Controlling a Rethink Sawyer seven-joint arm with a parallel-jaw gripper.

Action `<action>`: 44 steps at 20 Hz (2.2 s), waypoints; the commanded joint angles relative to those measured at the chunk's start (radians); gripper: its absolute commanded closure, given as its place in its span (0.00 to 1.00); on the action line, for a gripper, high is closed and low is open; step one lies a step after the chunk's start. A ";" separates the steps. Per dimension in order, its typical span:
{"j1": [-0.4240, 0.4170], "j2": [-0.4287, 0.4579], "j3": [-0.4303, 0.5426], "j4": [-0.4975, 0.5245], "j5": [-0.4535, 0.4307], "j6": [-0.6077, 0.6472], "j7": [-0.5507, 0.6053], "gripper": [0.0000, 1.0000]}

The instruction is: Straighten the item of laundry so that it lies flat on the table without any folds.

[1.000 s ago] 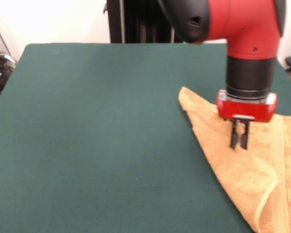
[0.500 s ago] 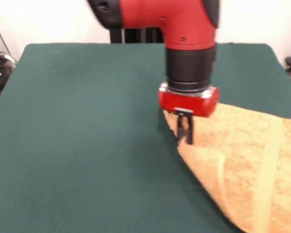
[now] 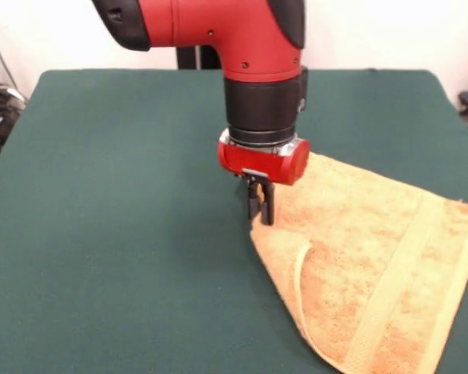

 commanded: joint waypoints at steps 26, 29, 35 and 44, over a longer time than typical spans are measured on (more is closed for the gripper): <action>-0.343 0.161 0.155 -0.158 -0.157 0.181 -0.532 0.00; -0.344 0.170 0.181 -0.181 -0.140 0.241 -0.556 0.00; -0.218 0.002 0.161 0.040 -0.051 0.157 -0.212 0.00; -0.162 -0.006 0.204 0.105 0.032 0.156 -0.181 0.00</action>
